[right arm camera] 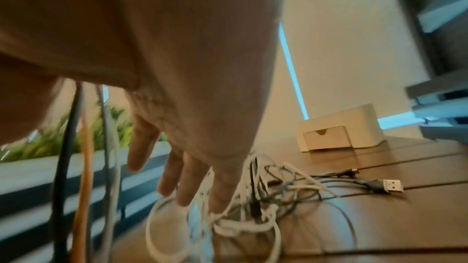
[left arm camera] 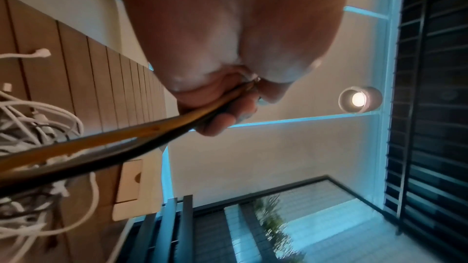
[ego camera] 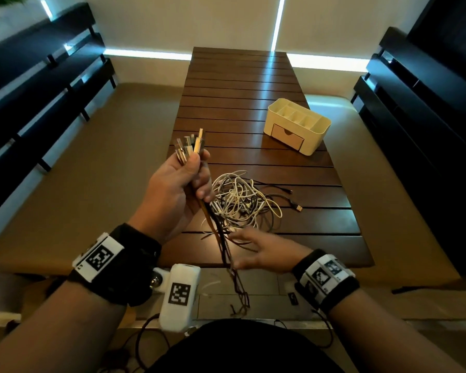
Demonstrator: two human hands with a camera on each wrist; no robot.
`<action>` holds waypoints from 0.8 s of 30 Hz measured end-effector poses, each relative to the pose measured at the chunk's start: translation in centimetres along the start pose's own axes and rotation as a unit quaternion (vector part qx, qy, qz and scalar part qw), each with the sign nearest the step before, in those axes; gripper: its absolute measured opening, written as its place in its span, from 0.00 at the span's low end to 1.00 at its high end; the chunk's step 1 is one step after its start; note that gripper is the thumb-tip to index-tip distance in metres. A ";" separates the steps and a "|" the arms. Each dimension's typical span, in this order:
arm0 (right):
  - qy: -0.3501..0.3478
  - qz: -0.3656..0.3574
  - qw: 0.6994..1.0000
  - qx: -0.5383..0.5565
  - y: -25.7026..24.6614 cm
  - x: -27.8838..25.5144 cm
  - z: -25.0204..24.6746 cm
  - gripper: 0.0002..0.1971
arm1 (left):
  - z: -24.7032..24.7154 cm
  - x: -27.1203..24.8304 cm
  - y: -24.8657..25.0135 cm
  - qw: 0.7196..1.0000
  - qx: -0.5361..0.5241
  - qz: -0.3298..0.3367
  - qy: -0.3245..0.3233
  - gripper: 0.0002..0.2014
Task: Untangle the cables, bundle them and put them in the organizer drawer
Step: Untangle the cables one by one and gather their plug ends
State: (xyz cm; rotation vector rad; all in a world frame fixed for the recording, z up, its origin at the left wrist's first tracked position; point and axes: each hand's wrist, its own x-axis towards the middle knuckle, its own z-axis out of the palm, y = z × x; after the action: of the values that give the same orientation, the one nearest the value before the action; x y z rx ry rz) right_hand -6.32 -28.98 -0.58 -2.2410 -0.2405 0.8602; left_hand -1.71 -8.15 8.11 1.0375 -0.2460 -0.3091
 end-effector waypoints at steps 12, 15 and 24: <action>0.237 -0.262 0.906 0.233 -4.6 -1.8 -3.9 0.24 | 0.4 -0.2 -5.4 0.981 0.164 -0.072 -0.075 0.18; 0.249 -0.253 0.903 0.241 -4.3 -1.4 -4.3 0.25 | 0.4 0.5 -5.2 0.979 0.185 -0.066 -0.063 0.11; 0.218 -0.256 0.916 0.219 -3.8 0.8 -5.9 0.30 | 0.4 3.0 -6.0 0.980 0.187 -0.058 -0.034 0.07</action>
State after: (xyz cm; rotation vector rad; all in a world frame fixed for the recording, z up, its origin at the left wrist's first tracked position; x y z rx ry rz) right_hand -1.64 -29.22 4.73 -1.7593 -0.3605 0.1025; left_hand 0.18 -12.38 3.21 1.4174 -0.3140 -0.4140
